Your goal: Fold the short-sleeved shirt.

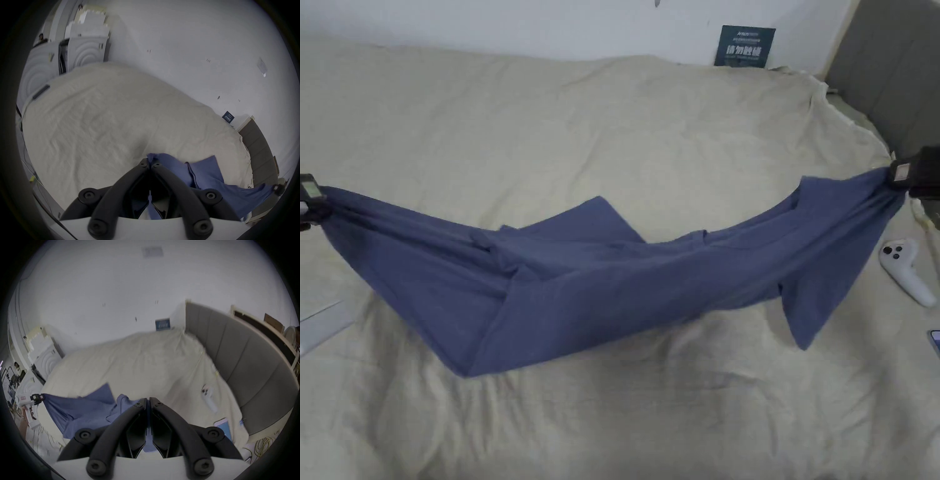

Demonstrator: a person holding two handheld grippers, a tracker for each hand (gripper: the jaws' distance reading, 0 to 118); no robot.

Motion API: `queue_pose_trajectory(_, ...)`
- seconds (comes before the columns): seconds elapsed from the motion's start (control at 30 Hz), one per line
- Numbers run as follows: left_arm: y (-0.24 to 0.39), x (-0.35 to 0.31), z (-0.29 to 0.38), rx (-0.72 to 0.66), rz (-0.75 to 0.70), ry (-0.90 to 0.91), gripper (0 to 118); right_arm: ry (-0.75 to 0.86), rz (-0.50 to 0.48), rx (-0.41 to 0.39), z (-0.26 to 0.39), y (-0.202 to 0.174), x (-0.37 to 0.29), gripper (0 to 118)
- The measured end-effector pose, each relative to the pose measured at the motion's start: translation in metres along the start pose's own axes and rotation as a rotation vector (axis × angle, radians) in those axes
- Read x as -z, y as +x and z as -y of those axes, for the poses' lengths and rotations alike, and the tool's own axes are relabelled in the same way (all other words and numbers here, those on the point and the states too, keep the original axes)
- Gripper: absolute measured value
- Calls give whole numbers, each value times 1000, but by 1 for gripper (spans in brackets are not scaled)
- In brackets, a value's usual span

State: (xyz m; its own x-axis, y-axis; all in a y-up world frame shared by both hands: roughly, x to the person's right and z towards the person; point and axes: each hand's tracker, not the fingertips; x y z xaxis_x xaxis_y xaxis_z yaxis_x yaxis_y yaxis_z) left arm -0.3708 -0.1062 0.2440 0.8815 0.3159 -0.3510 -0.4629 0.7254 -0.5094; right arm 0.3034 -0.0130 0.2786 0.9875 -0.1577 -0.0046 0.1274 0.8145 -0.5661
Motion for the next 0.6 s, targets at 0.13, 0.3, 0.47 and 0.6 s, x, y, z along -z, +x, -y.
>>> queue_pose_trajectory(0.13,-4,-43,-35,-59,53,114,0,109,11,2,-29,1,-53,2)
queue_pose_trajectory(0.3,-5,-101,-83,-91,106,270,0,248,32,-12,-64,-4,-100,2)
queue_pose_trajectory(0.47,-5,-147,-123,-117,95,373,0,322,-8,69,-95,-4,-131,2)
queue_pose_trajectory(0.6,6,-181,-136,-127,79,422,0,372,25,68,-117,-5,-145,2)
